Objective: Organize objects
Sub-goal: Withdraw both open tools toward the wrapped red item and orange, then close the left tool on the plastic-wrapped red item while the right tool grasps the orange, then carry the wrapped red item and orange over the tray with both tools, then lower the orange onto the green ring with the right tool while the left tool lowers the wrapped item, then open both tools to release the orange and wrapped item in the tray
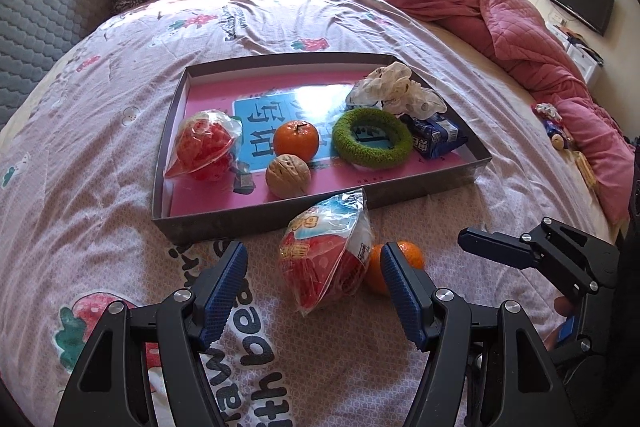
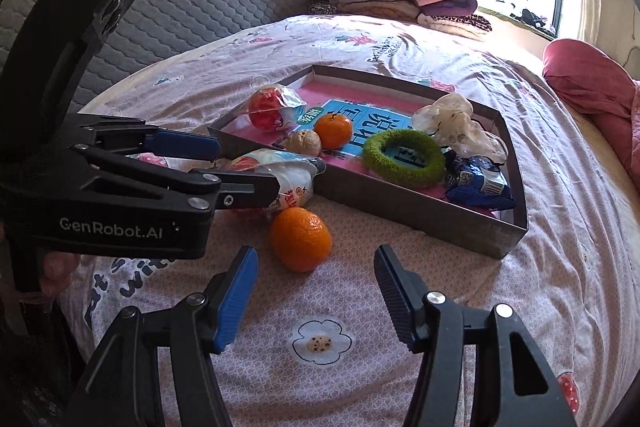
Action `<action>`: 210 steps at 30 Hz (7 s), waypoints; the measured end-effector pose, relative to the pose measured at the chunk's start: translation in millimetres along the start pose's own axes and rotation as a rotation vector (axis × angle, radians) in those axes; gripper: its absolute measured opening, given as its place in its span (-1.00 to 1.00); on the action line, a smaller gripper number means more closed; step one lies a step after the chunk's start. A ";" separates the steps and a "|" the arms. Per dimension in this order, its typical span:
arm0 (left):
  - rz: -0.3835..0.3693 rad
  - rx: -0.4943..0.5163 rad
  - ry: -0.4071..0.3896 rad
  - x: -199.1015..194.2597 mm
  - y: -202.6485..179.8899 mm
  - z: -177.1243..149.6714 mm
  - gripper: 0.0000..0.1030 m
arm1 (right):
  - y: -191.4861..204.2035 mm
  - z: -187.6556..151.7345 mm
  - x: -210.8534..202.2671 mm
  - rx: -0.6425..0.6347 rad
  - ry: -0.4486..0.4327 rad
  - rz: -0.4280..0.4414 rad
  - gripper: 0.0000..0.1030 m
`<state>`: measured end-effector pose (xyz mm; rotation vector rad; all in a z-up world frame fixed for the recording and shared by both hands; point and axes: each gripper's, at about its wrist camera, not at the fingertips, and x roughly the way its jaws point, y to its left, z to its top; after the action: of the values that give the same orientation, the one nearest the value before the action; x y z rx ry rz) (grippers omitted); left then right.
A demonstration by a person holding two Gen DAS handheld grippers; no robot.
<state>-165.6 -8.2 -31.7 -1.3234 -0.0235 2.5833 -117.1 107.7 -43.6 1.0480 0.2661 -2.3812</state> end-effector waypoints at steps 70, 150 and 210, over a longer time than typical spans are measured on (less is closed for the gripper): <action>0.038 0.041 -0.172 -35.3 4.1 46.3 0.07 | -52.7 61.1 -12.9 0.114 -0.177 -0.045 -0.27; 0.083 0.053 -0.120 38.1 17.2 69.7 0.09 | -72.6 61.6 72.8 0.092 -0.037 -0.104 -0.26; 0.121 -0.019 -0.219 -28.2 13.7 70.7 0.43 | -76.0 79.6 -10.5 0.216 -0.192 -0.090 0.07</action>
<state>-209.2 -21.0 30.8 -1.0729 -0.0062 2.8254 -201.8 146.1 16.1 0.9073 -0.0139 -2.6149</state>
